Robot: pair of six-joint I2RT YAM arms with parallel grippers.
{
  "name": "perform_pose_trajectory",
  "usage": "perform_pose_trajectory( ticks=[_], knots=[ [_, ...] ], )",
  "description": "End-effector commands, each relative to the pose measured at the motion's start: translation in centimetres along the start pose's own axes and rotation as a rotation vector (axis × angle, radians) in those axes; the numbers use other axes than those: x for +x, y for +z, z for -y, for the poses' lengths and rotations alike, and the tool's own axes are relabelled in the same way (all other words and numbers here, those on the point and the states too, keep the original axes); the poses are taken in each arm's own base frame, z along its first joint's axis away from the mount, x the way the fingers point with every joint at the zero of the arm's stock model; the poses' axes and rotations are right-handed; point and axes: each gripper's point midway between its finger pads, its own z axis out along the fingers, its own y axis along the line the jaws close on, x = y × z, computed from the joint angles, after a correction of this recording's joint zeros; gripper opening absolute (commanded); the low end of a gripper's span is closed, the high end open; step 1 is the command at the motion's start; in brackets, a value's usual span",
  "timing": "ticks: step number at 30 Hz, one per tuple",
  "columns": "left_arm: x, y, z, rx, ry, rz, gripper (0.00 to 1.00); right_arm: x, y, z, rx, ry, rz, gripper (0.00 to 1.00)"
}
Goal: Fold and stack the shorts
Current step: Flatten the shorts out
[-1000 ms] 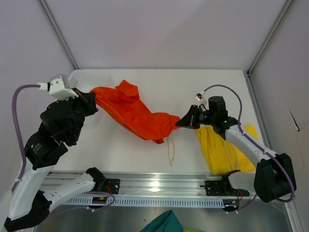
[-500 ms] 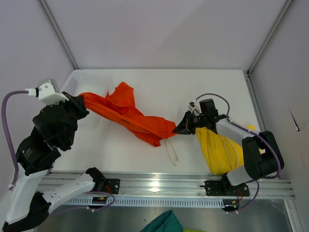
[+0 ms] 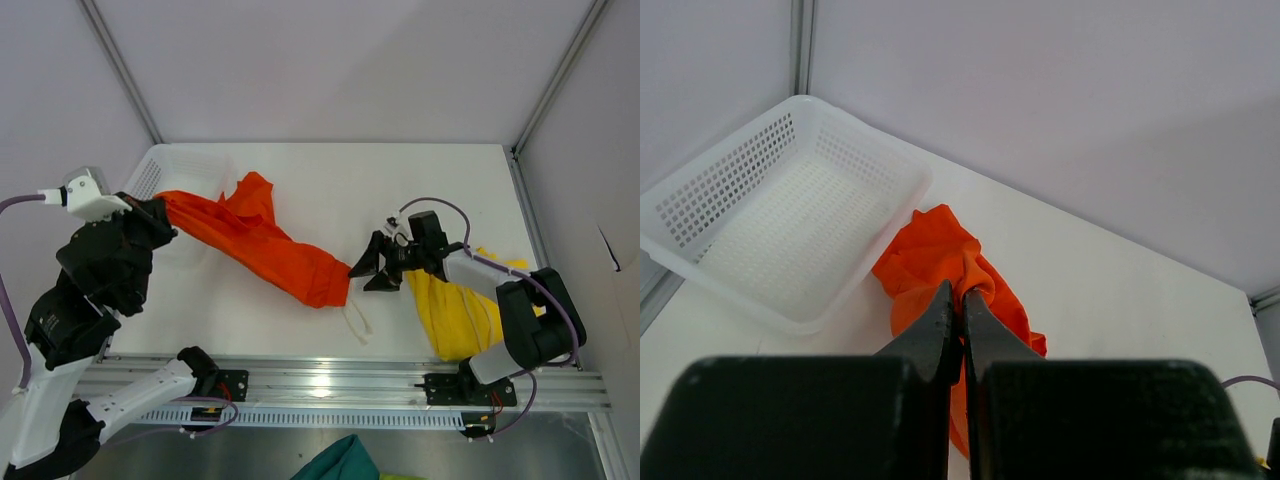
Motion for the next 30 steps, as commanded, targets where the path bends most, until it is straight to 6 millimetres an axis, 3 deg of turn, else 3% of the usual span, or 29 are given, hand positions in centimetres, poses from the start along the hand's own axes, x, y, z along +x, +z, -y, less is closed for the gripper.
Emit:
perform_pose_trajectory(
  ticks=[1,5,9,10,11,13,14,18,21,22,23,25,26,29,30],
  knots=[
    [-1.1,0.1,-0.3,-0.025,-0.024,0.047,0.0,-0.5,-0.9,-0.3,0.003,-0.142,0.081,0.85],
    [-0.6,0.3,-0.3,-0.022,-0.022,0.041,0.0,-0.7,-1.1,0.0,0.048,-0.275,0.166,0.88],
    [-0.1,0.4,-0.4,-0.028,-0.023,0.037,0.0,0.3,-0.7,-1.1,0.131,-0.488,0.27,0.99],
    [0.1,0.5,-0.4,-0.027,-0.024,0.036,0.0,0.0,-0.8,-0.4,0.196,-0.544,0.333,0.99],
    [0.0,0.4,-0.4,-0.022,-0.029,0.038,0.0,1.8,-0.5,-3.0,0.155,-0.723,0.349,1.0],
    [0.0,0.3,-0.2,-0.014,-0.035,0.036,0.0,2.2,-0.7,-3.8,0.236,-0.855,0.435,0.99],
    [-0.1,0.2,-0.2,-0.009,-0.039,0.037,0.0,4.2,0.0,-5.0,0.209,-0.936,0.409,1.0],
    [-0.4,0.0,0.2,0.017,-0.049,0.031,0.0,5.7,0.7,-5.2,0.291,-1.037,0.36,0.99],
    [-0.5,0.0,0.3,0.02,-0.049,0.026,0.0,7.9,2.2,-6.8,0.291,-1.2,0.359,0.99],
    [-0.4,0.0,0.3,0.019,-0.046,0.024,0.0,7.2,1.9,-7.4,0.359,-1.243,0.435,0.99],
    [-0.4,0.0,0.3,0.019,-0.047,0.023,0.0,9.3,3.1,-7.5,0.366,-1.326,0.403,0.99],
    [-0.4,-0.1,0.3,0.022,-0.046,0.019,0.0,9.1,3.2,-7.1,0.491,-1.453,0.427,0.99],
    [-0.4,-0.1,0.3,0.024,-0.05,0.02,0.0,10.4,4.5,-6.9,0.519,-1.521,0.395,0.97],
    [-0.3,-0.1,0.4,0.029,-0.056,0.018,0.0,10.7,5.3,-7.4,0.602,-1.651,0.451,0.9],
    [-0.2,-0.1,0.5,0.032,-0.055,0.016,0.0,12.0,6.1,-7.1,0.61,-1.74,0.424,0.89]
  ],
)
